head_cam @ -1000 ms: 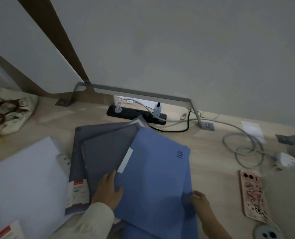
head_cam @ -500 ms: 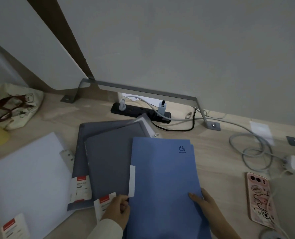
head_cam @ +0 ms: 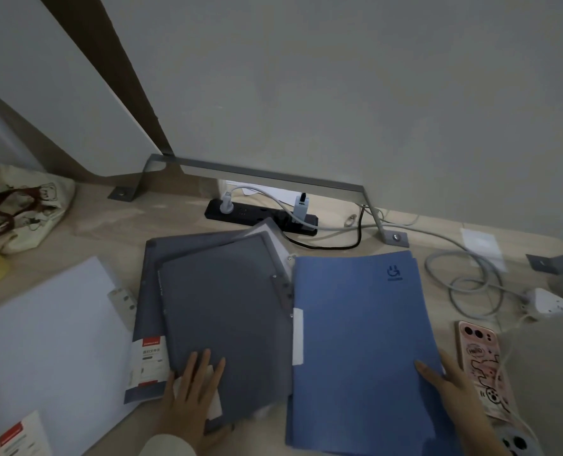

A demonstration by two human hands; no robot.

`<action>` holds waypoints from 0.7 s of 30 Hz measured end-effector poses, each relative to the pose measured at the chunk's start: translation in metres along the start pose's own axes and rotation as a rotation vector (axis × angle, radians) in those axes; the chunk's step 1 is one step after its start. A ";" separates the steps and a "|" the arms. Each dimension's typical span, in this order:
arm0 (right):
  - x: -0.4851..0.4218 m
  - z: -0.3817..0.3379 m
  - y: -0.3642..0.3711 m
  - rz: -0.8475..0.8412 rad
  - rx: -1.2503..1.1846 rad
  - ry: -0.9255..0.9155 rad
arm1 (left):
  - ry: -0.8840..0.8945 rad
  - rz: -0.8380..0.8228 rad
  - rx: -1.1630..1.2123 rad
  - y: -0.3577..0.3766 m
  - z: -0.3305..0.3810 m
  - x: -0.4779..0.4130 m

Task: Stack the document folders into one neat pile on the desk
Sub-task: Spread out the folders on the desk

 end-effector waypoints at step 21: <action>0.056 0.005 -0.060 -0.114 -0.457 0.145 | -0.341 -0.026 1.597 -0.100 0.183 -0.048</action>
Point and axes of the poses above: each hand's wrist, its own x-axis away from the middle knuckle, its own y-axis out of the palm, z = x × y, the point moved 1 cm from there along -x, towards the middle knuckle, and after that the axes turned 1 degree about y, right-handed, at the moved point
